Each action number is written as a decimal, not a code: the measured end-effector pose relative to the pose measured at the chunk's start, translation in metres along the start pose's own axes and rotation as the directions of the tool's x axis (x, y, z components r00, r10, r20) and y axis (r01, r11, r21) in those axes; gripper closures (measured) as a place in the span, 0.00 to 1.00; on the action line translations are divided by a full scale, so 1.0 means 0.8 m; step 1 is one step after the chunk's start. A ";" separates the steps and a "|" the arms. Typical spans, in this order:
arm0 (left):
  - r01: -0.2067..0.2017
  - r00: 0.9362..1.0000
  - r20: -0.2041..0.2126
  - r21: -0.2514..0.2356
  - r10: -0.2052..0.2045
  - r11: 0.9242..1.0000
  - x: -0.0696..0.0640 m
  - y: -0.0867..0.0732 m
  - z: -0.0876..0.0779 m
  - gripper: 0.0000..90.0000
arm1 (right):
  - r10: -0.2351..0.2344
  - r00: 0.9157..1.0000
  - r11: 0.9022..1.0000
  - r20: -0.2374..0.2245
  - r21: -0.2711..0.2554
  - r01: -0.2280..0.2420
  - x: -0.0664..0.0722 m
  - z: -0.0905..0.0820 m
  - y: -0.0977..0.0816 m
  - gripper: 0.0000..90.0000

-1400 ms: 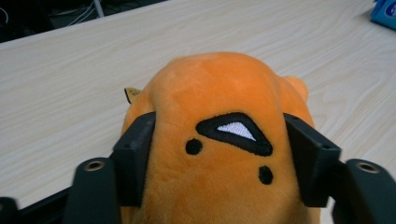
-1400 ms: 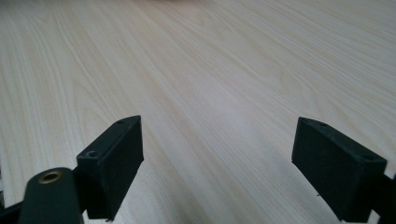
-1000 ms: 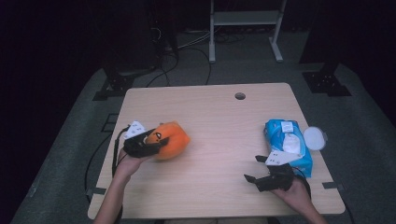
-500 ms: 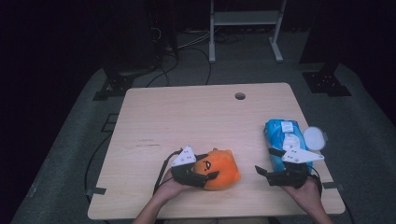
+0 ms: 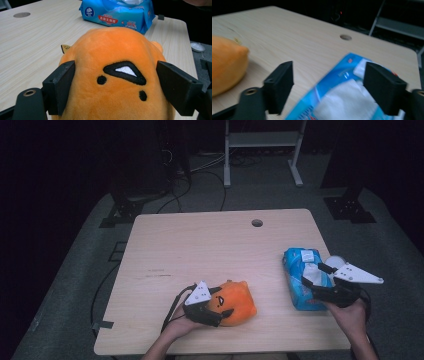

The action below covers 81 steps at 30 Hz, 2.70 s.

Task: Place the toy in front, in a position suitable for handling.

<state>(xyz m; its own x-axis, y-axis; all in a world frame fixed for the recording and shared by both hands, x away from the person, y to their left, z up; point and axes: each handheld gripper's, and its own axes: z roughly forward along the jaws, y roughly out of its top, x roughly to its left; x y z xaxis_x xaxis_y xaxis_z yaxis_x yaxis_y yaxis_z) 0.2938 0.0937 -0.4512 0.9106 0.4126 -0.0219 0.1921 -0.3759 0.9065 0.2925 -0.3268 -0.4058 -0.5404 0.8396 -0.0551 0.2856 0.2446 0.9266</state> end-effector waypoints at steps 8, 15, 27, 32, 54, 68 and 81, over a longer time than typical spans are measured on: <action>0.005 1.000 0.001 -0.006 -0.005 1.000 0.000 -0.002 0.002 0.20 | 0.080 0.997 0.992 0.018 0.094 -0.081 -0.037 0.026 -0.031 0.47; 0.024 1.000 0.012 -0.026 -0.024 0.999 0.004 -0.006 0.003 0.19 | 0.071 0.997 0.988 0.032 0.138 -0.075 -0.041 0.036 -0.043 0.63; -0.058 0.998 -0.014 -0.019 0.057 0.998 -0.006 0.011 -0.002 0.11 | 0.107 0.993 0.988 0.047 0.108 -0.112 -0.053 0.021 -0.028 0.93; -0.066 0.998 -0.003 -0.051 0.066 0.997 -0.008 0.022 -0.017 0.11 | 0.143 0.989 0.989 0.027 0.039 -0.144 -0.056 0.008 -0.015 0.94; -0.066 0.996 -0.059 0.017 0.067 0.998 -0.003 -0.003 -0.035 0.30 | -0.062 0.875 0.996 -0.480 -0.088 0.022 0.101 -0.028 0.089 0.94; -0.055 0.997 -0.045 0.001 0.055 0.998 -0.002 -0.008 -0.032 0.30 | -0.086 0.831 0.975 -0.549 0.127 0.185 0.150 0.074 0.055 0.94; -0.026 1.000 -0.012 0.001 0.026 1.000 0.003 -0.009 -0.024 0.28 | -0.124 0.811 0.964 -0.572 0.123 0.235 0.162 0.108 0.047 0.73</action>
<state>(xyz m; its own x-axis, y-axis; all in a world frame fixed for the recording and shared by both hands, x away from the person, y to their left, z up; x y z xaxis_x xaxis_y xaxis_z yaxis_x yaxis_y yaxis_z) 0.2879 0.1135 -0.4494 0.9109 0.4125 0.0070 0.1683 -0.3871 0.9065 0.3016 -0.1672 -0.4104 -0.9261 0.3735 0.0528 0.2462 0.4927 0.8346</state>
